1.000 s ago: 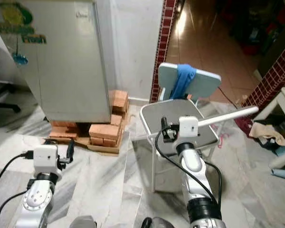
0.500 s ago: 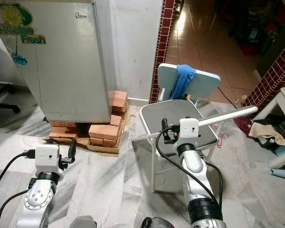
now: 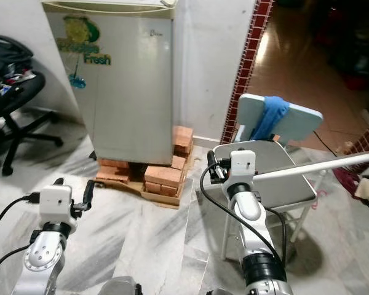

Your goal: Restocking fridge

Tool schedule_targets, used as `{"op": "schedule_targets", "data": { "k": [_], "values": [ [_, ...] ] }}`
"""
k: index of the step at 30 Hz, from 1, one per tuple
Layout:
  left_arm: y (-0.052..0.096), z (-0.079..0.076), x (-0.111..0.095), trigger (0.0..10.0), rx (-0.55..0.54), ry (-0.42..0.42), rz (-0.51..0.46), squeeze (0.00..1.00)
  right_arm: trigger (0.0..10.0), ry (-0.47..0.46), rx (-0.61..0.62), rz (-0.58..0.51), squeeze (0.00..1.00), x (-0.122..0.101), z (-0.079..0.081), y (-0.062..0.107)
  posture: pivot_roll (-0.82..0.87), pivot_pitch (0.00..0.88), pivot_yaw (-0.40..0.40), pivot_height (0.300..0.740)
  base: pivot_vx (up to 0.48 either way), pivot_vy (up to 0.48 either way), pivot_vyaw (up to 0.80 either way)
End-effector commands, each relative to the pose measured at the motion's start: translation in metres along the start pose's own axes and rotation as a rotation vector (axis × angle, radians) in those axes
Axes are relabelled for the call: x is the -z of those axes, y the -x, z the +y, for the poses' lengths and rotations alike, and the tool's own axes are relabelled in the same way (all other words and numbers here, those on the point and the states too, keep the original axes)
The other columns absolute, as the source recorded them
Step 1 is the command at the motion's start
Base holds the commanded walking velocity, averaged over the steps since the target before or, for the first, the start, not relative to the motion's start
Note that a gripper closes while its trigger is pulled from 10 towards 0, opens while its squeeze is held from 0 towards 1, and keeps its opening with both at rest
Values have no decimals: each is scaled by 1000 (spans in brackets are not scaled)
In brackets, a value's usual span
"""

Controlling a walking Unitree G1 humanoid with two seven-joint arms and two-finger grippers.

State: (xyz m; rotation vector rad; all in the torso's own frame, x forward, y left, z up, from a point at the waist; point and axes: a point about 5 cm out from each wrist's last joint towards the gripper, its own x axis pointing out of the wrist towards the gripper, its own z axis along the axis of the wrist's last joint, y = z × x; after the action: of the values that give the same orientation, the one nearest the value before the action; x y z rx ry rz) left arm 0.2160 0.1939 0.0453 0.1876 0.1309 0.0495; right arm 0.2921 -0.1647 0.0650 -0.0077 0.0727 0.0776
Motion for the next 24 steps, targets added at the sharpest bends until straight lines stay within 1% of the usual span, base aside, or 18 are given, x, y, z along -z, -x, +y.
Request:
{"op": "schedule_targets", "data": {
  "k": [1,2,6,8,14,18,24],
  "values": [
    [-3,-4,-6,10000,21,5,-20,0,10000,10,24,22,0,3,-8,0,143,0,-12,740,0,480,0],
    [-3,-4,-6,10000,21,5,-20,0,10000,10,24,22,0,3,-8,0,143,0,-12,740,0,480,0],
    [-5,3,-9,10000,-1,3,-29,0,10000,12,16,27,0,4,-7,1,149,0,-18,740,0,480,-800],
    [-5,4,-9,10000,-3,4,-28,0,10000,12,14,28,0,4,-7,1,149,0,-18,740,0,480,-800],
    [-2,4,-6,10000,-7,8,-16,0,10000,12,9,36,0,8,-5,4,146,0,-25,740,0,480,0],
    [-1,-1,-3,10000,-2,15,-6,0,10000,13,2,45,0,11,-5,7,146,0,-30,740,0,480,0],
    [-4,-2,-4,10000,3,15,-20,0,10000,7,-4,56,0,14,-5,7,147,0,-32,740,0,480,0]
  ]
}}
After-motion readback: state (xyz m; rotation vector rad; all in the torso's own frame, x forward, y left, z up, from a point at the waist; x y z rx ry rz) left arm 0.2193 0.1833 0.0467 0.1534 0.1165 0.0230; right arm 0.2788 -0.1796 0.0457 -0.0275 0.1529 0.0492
